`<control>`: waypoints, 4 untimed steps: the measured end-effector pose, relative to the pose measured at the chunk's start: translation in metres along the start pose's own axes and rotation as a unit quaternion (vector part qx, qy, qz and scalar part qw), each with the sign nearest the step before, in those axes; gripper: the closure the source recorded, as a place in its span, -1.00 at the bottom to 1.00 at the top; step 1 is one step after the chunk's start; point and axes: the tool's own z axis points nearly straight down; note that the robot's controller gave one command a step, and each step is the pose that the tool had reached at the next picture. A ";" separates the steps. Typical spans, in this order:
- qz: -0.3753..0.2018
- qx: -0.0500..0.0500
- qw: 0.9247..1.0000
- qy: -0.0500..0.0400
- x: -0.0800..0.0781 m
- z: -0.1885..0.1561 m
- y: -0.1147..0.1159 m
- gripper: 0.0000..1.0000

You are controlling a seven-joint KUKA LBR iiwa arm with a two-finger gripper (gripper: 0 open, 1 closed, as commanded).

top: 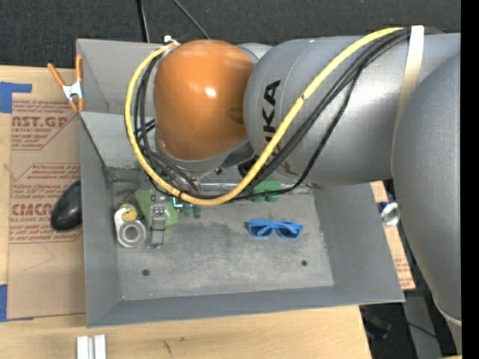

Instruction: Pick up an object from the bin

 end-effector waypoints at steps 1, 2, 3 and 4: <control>-0.098 -0.001 0.995 -0.005 -0.036 0.161 -0.003 -1.00; -0.111 0.000 0.994 -0.007 -0.065 0.169 -0.007 -1.00; -0.111 -0.001 0.994 -0.006 -0.063 0.170 -0.006 1.00; -0.111 -0.001 0.994 -0.004 -0.062 0.172 -0.007 -1.00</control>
Offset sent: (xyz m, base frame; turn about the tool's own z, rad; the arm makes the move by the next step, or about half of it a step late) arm 0.0342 -0.0042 -0.1592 -0.1967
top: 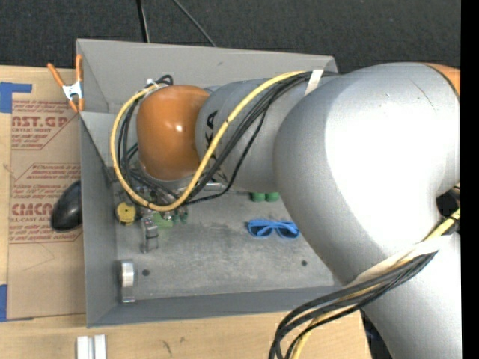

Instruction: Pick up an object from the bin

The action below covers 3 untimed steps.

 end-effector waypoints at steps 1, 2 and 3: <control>-0.059 0.001 0.998 -0.001 0.011 0.000 -0.002 -1.00; -0.058 -0.001 0.998 -0.004 0.009 -0.002 -0.001 1.00; -0.059 0.000 0.998 0.000 0.011 0.000 -0.002 -1.00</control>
Offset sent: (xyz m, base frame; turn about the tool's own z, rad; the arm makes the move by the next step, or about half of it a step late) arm -0.0109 -0.0052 -0.0003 -0.1171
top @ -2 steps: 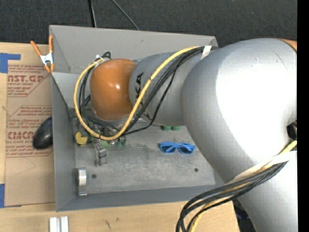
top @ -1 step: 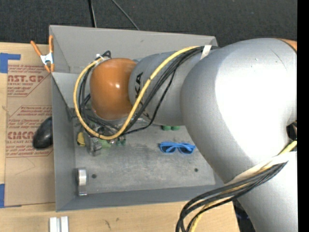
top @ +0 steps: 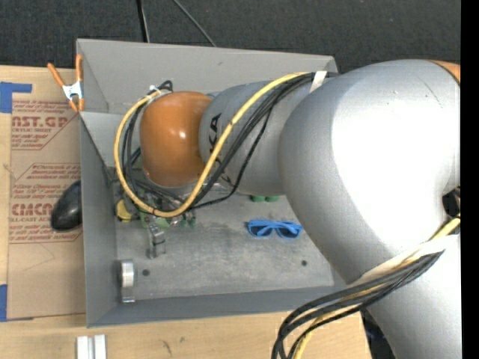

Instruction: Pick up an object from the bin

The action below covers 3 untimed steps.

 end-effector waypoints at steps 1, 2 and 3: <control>0.000 -0.001 1.000 -0.005 -0.002 -0.002 0.000 1.00; 0.000 0.000 1.000 0.000 0.000 0.000 0.000 -1.00; 0.008 0.001 1.000 -0.001 -0.006 0.000 -0.037 -1.00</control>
Offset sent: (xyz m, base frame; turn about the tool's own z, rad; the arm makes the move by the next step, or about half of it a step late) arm 0.0000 0.0000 0.0000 0.0000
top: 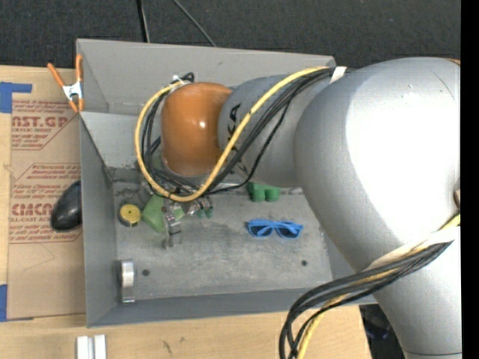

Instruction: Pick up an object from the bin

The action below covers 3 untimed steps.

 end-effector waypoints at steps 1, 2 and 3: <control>-0.001 -0.001 1.000 0.001 0.001 0.000 0.002 1.00; -0.038 0.000 0.999 -0.003 0.013 -0.100 0.015 1.00; -0.038 0.000 0.999 -0.004 0.011 -0.183 0.020 1.00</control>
Offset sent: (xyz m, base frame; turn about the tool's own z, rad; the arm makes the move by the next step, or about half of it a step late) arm 0.0000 0.0000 0.0000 0.0000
